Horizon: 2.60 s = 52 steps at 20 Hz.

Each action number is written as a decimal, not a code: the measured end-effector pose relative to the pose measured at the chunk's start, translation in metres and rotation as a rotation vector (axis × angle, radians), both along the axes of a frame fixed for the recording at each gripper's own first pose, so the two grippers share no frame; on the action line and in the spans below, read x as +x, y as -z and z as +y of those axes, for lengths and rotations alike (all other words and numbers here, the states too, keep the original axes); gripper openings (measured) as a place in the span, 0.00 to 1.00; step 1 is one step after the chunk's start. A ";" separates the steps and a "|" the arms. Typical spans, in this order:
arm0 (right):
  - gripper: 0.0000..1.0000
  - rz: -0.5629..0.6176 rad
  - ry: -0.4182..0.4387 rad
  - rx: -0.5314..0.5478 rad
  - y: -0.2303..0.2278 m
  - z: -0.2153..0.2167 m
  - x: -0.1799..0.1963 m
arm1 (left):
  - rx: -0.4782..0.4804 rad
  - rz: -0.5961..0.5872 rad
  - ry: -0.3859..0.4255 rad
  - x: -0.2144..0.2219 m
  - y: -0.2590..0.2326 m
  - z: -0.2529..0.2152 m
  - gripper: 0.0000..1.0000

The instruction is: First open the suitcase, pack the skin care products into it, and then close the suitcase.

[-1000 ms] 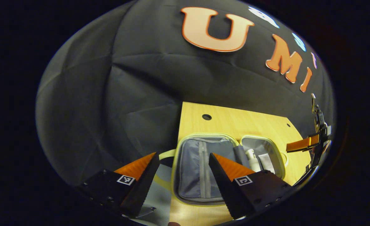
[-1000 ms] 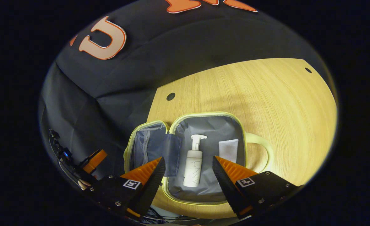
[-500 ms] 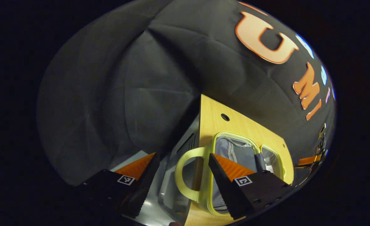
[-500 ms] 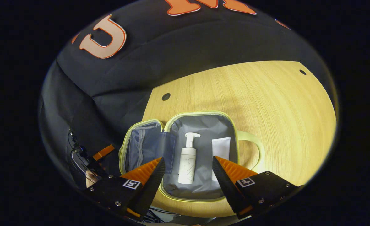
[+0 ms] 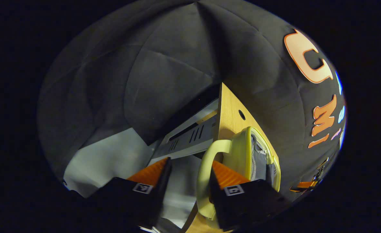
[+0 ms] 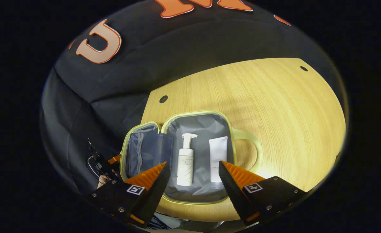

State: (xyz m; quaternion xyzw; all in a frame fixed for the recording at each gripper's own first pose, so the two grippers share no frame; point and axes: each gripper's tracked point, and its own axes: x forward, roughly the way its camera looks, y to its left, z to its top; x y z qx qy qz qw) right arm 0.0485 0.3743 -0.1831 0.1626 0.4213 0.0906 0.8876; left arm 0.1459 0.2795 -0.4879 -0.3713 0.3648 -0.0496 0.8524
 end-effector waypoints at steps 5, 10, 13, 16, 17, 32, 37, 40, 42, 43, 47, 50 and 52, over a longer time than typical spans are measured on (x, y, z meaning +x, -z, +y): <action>0.96 -0.032 0.008 0.012 -0.009 -0.006 0.003 | 0.058 -0.046 0.035 0.001 -0.040 -0.011 0.13; 0.95 -0.073 -0.006 0.040 -0.018 -0.009 0.005 | 0.209 -0.164 0.088 -0.002 -0.119 -0.023 0.09; 0.96 -0.111 -0.022 0.053 -0.036 -0.009 0.007 | 0.258 -0.219 0.128 -0.006 -0.175 -0.047 0.09; 0.96 -0.153 -0.031 0.088 -0.057 -0.018 0.009 | 0.294 -0.276 0.172 -0.015 -0.223 -0.075 0.10; 0.96 -0.175 -0.030 0.088 -0.064 -0.026 0.011 | 0.308 -0.295 0.185 -0.017 -0.238 -0.088 0.10; 0.95 -0.507 0.002 -0.079 -0.153 -0.231 0.046 | 0.419 -0.435 0.379 -0.042 -0.334 -0.374 0.09; 0.96 -0.526 -0.015 -0.109 -0.139 -0.290 0.046 | 0.385 -0.375 0.434 -0.039 -0.290 -0.475 0.09; 0.96 -0.522 -0.011 -0.126 -0.126 -0.324 0.051 | 0.369 -0.321 0.433 -0.035 -0.258 -0.522 0.09; 0.96 -0.520 -0.003 -0.130 -0.118 -0.342 0.052 | 0.381 -0.293 0.419 -0.029 -0.234 -0.540 0.09; 0.96 -0.520 0.002 -0.128 -0.116 -0.350 0.053 | 0.402 -0.284 0.406 -0.024 -0.222 -0.546 0.09; 0.96 -0.508 0.012 -0.128 -0.100 -0.376 0.050 | 0.471 -0.233 0.406 -0.024 -0.175 -0.572 0.09; 0.96 -0.491 0.001 -0.139 -0.086 -0.387 0.047 | 0.523 -0.180 0.423 -0.030 -0.143 -0.592 0.11; 0.96 -0.487 0.002 -0.153 -0.080 -0.394 0.044 | 0.531 -0.172 0.420 -0.030 -0.136 -0.607 0.13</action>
